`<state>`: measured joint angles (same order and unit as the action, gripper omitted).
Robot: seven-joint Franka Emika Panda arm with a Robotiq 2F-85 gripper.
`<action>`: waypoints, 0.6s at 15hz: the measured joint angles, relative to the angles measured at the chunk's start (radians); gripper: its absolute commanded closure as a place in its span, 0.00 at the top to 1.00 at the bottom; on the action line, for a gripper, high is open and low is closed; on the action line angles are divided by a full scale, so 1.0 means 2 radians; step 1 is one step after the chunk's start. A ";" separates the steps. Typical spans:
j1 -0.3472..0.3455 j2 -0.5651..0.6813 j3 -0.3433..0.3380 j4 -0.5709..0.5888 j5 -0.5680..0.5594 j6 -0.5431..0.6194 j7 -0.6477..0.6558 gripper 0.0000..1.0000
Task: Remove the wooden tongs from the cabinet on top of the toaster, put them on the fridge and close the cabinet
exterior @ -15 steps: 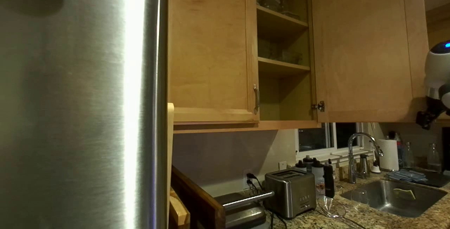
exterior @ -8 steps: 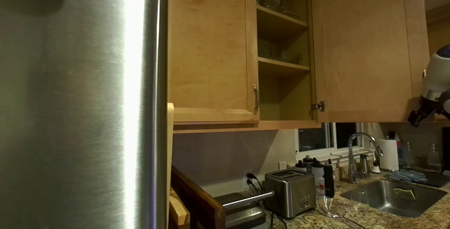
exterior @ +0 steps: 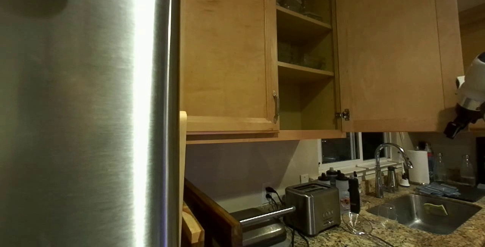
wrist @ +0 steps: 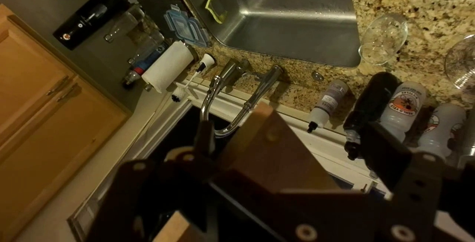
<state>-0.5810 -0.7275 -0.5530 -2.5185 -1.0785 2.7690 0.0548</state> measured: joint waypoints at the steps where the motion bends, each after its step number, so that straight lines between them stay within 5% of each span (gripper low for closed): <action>1: -0.004 -0.008 0.004 -0.008 0.000 -0.001 -0.011 1.00; 9: -0.028 -0.140 0.066 -0.105 0.001 -0.058 -0.062 1.00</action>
<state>-0.6379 -1.0077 -0.4202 -2.7284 -1.0765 2.6532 -0.0685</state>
